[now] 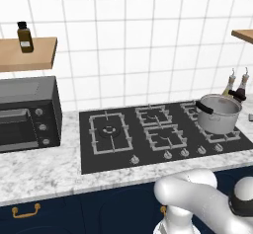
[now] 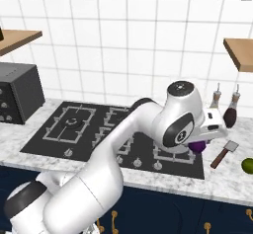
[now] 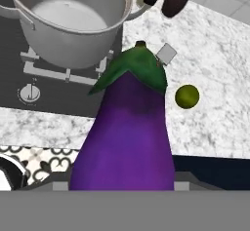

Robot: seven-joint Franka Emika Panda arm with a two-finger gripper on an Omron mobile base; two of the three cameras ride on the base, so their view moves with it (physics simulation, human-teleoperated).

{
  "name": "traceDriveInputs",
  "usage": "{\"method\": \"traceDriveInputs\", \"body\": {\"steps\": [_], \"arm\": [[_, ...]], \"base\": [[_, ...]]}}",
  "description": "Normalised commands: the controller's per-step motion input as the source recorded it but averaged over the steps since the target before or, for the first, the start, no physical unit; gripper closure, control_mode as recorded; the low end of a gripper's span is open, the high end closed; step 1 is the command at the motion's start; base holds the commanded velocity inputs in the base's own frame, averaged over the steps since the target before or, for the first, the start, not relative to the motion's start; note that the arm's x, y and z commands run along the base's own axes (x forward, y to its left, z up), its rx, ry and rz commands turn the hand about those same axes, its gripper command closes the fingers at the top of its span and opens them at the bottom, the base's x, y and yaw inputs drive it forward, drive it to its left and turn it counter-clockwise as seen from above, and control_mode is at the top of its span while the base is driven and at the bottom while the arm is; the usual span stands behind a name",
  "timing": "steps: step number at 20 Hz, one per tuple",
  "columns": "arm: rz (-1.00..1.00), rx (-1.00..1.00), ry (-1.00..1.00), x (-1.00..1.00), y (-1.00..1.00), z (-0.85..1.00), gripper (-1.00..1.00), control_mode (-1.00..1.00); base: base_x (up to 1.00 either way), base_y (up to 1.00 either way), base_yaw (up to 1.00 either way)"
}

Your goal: Put the eggplant and lime in the pot. Retrieve the spatula and lightly stir the vegetables in the pot.

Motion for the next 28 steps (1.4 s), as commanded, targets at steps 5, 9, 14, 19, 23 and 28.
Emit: {"method": "traceDriveInputs", "body": {"steps": [5, 9, 14, 19, 23, 28], "arm": [[0.0, -0.01, -0.06, 0.03, 0.27, 0.44, 1.0, -1.0], [0.0, -0.01, 0.0, 0.17, 0.21, 0.31, 1.0, -1.0], [0.0, 0.0, 0.0, 0.35, 0.11, 0.14, 1.0, -1.0], [0.0, 0.0, -0.01, 0.32, 0.21, 0.0, 1.0, -1.0], [0.0, 0.0, -0.09, 0.1, 0.24, 0.0, 1.0, -1.0], [0.01, 0.0, -0.04, 0.16, 0.19, 0.0, 1.0, -1.0]], "base": [[0.0, 0.0, 0.0], [0.0, 0.0, 0.0], [0.0, 0.0, 0.0], [0.0, 0.0, 0.0], [0.0, 0.0, 0.0], [0.0, 0.0, 0.0]]}}
